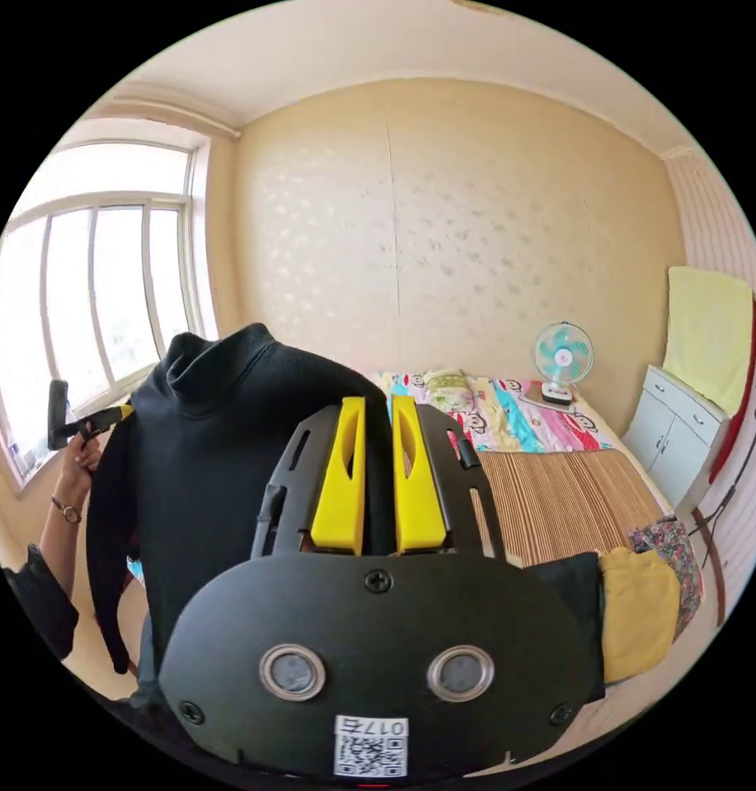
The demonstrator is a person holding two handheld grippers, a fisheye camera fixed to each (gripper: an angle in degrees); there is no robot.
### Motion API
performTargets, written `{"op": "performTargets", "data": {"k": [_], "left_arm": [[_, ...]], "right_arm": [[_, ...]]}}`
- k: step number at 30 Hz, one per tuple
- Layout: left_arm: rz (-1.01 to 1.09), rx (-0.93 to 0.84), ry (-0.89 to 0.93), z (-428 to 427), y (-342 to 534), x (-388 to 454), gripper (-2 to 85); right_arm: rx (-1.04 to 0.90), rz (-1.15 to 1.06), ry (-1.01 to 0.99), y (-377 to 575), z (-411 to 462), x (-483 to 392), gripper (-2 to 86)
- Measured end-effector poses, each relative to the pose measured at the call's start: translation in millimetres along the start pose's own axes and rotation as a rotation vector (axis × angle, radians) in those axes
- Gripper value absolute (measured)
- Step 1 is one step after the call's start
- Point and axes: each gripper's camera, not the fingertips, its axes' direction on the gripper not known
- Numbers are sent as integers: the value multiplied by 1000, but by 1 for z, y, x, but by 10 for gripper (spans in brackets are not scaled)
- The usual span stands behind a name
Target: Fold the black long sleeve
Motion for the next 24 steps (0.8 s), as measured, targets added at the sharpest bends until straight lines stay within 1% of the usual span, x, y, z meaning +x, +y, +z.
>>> {"op": "performTargets", "data": {"k": [1,2,4,6,8,9,11,13,14,17,18,19,20,21,22,24], "left_arm": [[-43,-54,-18,27,-2,-12,52],[-78,-59,3,45,6,-17,66],[-84,-51,58,66,30,-13,76],[-75,-104,77,94,63,-2,77],[-71,-246,100,142,117,17,77],[-76,-276,111,153,131,22,78],[-110,-354,126,187,182,39,80],[-136,-397,105,203,214,52,80],[-158,-413,88,209,232,59,81],[-228,-386,28,201,270,72,82],[-246,-379,8,198,276,73,83],[-291,-370,-30,193,286,75,84],[-341,-369,-49,187,294,75,92],[-366,-366,-51,185,298,75,96],[-412,-346,-45,177,303,75,100],[-459,-295,-46,166,309,75,105]], "right_arm": [[-87,14,6,-3,42,4,62],[-160,69,-21,2,69,7,57],[-171,76,-105,26,84,4,50],[-196,53,-111,61,94,-7,45],[-295,24,-111,115,112,-20,44],[-319,25,-121,131,117,-22,44],[-432,63,-160,187,133,-28,50],[-500,109,-131,224,137,-28,57],[-524,138,-81,246,134,-24,62],[-525,214,84,286,116,-4,73],[-529,227,99,292,114,2,74],[-567,243,84,303,117,11,77],[-651,271,19,313,128,20,82],[-695,288,-21,317,134,23,84],[-708,315,-71,323,138,29,85],[-682,298,-120,322,134,31,74]]}}
